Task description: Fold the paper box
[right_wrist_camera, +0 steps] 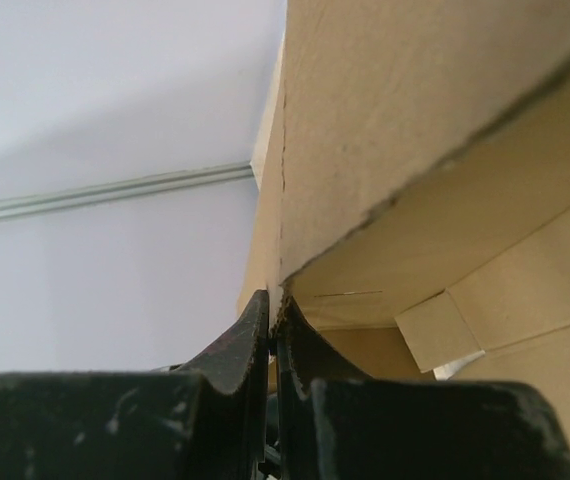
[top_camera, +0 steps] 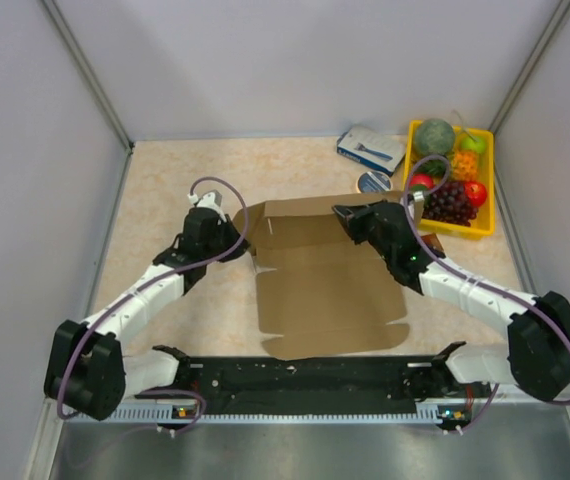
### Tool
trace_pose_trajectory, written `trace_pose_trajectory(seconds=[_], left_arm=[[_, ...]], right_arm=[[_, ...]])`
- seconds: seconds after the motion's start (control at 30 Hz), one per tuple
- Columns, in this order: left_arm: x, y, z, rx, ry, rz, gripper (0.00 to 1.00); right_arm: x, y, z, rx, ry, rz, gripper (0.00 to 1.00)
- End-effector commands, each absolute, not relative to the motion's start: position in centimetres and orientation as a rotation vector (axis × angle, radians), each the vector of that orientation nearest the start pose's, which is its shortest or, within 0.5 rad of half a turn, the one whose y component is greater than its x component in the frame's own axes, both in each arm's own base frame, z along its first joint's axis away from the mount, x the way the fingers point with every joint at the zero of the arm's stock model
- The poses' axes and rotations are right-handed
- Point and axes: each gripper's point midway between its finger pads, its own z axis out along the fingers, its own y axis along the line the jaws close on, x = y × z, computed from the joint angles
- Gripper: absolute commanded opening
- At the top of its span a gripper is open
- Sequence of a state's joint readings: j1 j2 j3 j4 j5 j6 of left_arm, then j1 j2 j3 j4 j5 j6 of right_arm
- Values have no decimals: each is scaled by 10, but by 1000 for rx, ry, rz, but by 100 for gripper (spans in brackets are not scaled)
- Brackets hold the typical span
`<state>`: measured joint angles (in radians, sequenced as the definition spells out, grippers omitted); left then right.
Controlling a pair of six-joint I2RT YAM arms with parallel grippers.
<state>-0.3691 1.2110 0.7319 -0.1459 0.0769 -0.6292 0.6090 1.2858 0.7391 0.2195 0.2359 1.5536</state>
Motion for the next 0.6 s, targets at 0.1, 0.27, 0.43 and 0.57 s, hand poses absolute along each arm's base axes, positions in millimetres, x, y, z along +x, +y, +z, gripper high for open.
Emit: trace_pose_trajectory(seconds=[0.1,0.27,0.43,0.57], left_arm=[[305,-197,182,-210,1982,-902,0],[297,-208,174,-128,1950,-902,0],[288,-207,162,-62,1917,-903,0],[281,-207,151,-24,1998,-876,0]], right_arm=[[307,229,161,977,1943,1112,0],[292,221,147,864,1969,1076,4],[286,214,150,671,2003,972,0],[283,204,149,695,1977,953,0]])
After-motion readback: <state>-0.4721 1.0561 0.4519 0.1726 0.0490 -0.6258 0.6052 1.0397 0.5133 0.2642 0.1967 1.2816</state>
